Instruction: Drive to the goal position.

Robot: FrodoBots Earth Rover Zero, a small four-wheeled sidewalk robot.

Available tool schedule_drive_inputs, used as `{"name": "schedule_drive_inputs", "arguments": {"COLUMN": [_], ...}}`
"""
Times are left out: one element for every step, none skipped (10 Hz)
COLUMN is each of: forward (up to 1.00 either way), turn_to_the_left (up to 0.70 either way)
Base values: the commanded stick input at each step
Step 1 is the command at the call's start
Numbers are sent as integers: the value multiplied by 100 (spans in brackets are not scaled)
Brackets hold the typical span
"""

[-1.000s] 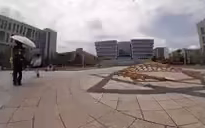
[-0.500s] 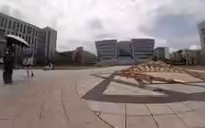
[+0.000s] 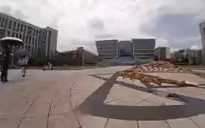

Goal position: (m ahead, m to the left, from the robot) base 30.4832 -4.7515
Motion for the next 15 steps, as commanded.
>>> {"name": "schedule_drive_inputs", "arguments": {"forward": [100,100,100,100,100,100,100,100,100,100,100,100,100,100,100], "turn_to_the_left": [0,0,0,0,0,0,0,0,0,0,-27,-24,-7,0,0]}}
